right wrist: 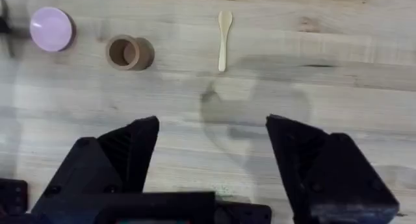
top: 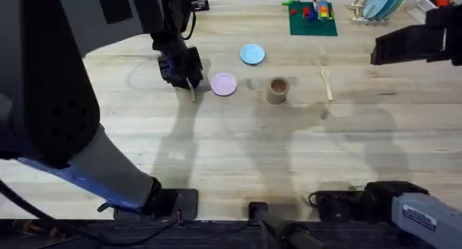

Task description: Pick up a utensil and set it on the pink plate, then put the other utensil in the container.

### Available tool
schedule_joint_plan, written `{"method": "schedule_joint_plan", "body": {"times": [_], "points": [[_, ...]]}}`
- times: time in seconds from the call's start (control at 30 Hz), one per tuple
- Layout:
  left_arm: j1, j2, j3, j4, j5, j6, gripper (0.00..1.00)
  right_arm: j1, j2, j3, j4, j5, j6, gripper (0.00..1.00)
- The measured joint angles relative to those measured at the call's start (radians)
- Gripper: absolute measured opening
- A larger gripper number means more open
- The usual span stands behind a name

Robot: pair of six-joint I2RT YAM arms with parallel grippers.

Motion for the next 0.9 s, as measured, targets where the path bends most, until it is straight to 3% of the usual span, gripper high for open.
{"method": "schedule_joint_plan", "body": {"times": [0.4,0.57,0.9], "points": [[-0.015,-0.07,0.022,-0.106,-0.001,0.036,0.041,0.0,0.0,0.0,0.0,0.0,0.0,0.995],[-0.077,-0.107,0.096,-0.158,0.003,0.045,0.042,0.0,0.0,0.0,0.0,0.0,0.0,0.995],[-0.207,-0.106,0.131,-0.126,0.025,0.053,0.042,0.0,0.0,0.0,0.0,0.0,0.0,0.993]]}}
